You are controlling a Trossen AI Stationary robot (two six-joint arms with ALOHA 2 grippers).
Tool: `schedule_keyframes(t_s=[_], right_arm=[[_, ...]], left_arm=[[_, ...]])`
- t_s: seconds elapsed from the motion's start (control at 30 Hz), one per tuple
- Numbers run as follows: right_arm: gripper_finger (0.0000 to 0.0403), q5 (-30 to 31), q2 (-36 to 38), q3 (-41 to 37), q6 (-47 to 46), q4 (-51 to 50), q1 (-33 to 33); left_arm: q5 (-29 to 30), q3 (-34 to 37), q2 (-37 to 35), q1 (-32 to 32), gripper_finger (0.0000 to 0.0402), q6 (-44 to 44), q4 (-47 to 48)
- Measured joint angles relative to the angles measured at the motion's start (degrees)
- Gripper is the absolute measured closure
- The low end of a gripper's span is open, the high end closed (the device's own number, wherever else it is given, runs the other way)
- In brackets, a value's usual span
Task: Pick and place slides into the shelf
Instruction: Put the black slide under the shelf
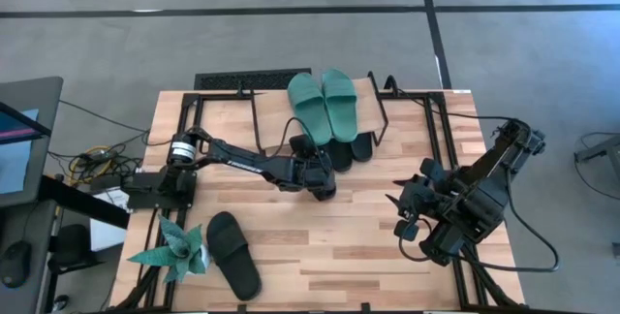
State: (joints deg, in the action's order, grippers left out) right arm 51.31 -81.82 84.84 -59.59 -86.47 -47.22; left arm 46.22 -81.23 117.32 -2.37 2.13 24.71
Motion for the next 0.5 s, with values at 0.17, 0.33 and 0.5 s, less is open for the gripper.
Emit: schedule_keyframes(t_s=[0.17,0.33,0.5], right_arm=[[0.0249,-0.02,0.0,0.0,-0.39,0.15,0.0],[0.0249,0.0,0.0,0.0,-0.39,0.15,-0.02],[0.0249,-0.02,0.0,0.0,-0.39,0.12,-0.02]], left_arm=[[0.19,0.0,0.0,0.73,0.0401,-0.86,0.12],[-0.4,-0.04,-0.06,1.65,0.0401,-2.78,0.05],[-0.57,-0.04,-0.07,1.26,0.04,-1.17,0.09]])
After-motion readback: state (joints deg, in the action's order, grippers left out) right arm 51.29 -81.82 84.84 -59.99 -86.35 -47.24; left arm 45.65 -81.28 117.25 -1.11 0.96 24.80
